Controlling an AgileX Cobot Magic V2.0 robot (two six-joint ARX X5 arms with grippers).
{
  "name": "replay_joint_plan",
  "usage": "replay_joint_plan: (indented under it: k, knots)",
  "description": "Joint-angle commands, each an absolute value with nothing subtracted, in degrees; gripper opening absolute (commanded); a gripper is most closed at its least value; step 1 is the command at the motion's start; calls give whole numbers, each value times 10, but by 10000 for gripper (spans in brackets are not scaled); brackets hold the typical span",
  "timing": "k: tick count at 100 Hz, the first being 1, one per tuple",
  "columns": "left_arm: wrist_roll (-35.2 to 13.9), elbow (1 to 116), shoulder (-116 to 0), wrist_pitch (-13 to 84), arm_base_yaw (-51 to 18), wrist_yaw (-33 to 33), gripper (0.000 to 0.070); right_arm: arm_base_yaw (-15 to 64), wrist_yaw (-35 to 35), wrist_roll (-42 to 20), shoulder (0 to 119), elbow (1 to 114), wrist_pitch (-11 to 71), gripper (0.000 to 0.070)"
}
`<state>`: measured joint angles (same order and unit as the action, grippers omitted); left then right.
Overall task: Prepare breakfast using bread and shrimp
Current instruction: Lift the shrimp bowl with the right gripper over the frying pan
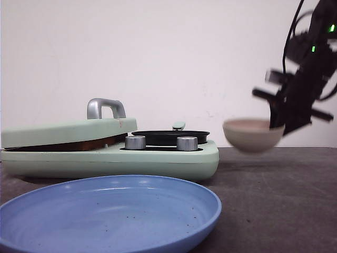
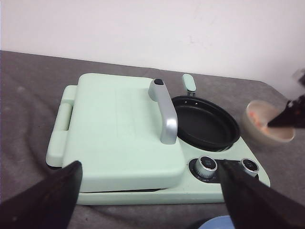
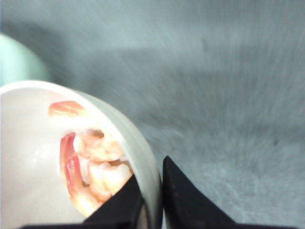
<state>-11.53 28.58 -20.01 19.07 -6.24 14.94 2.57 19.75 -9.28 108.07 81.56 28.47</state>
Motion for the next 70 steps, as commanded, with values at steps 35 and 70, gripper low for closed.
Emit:
replay_joint_plan:
  k: [35,70]
  knots:
    - [-117,289,-201,190,-63,149,512,26,227,-105,952,826,302,0]
    - [-117,289,-201,189,-63,149,511,37,263,-125,913,826,318,0]
